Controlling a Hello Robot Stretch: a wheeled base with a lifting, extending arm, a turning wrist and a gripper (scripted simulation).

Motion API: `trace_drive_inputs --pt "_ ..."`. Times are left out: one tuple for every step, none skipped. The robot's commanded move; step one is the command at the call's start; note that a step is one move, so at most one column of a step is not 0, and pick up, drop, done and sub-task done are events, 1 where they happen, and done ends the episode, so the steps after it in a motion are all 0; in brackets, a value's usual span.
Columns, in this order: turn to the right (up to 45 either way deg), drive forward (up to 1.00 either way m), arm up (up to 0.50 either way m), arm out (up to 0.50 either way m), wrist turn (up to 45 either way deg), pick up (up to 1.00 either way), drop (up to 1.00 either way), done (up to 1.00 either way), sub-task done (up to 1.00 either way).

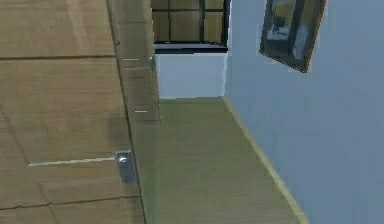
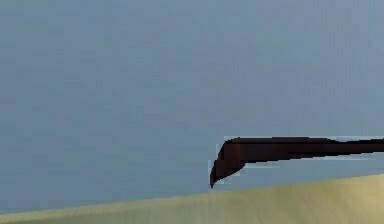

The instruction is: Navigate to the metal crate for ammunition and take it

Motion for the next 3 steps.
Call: trace_drive_inputs --pt "24.0 0.00 0.00 0.00 0.0 0.00 0.00 0.00 0.00" --pt "0.0 0.50 0.00 0.00 0.0 0.00 0.00 0.00 0.00" --pt "-27.0 0.00 0.00 0.00 0.0 0.00 0.00 0.00 0.00"
